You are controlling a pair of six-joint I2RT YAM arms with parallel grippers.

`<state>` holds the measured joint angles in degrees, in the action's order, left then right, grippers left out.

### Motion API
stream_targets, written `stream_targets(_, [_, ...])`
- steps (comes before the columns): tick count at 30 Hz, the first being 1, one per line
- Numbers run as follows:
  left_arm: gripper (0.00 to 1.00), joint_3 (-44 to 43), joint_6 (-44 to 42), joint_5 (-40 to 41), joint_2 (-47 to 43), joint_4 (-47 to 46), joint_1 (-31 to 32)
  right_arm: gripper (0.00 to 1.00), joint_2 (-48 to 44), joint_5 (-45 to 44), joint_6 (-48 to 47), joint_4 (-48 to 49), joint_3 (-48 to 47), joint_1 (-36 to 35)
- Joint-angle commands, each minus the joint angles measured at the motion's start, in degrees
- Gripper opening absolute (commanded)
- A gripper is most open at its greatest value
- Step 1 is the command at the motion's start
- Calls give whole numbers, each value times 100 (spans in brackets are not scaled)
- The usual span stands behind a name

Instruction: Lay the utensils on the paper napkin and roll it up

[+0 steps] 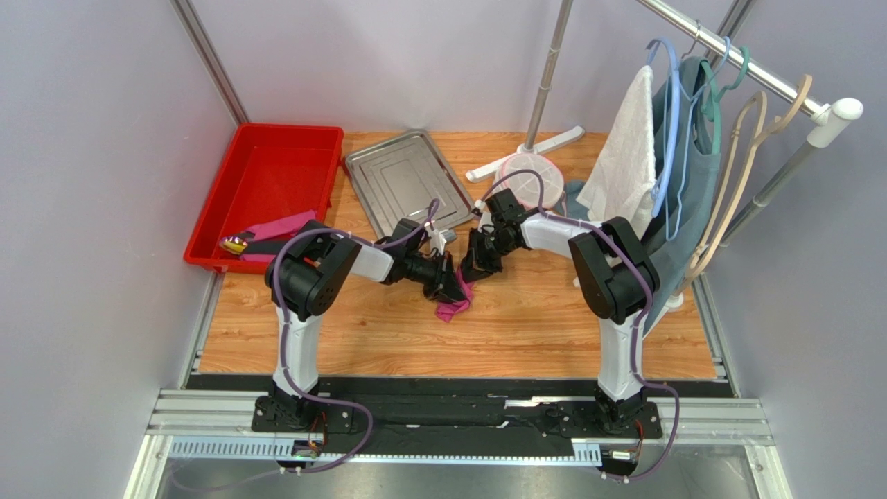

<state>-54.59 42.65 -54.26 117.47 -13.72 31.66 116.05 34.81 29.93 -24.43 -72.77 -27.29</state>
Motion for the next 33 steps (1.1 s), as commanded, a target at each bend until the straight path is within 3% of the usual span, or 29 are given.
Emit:
stream_targets(1, [0,53,-442,302,373,739,-19,4,-275,-369,-585,-545,-562,136])
stream_targets(13, [4,27,-732,442,330,941,-19,23,-478,254,-445,-880,-721,303])
stream_targets(33, [2,-105,-1295,654,110,1345,86,20,216,545,-23,-300,-457,22])
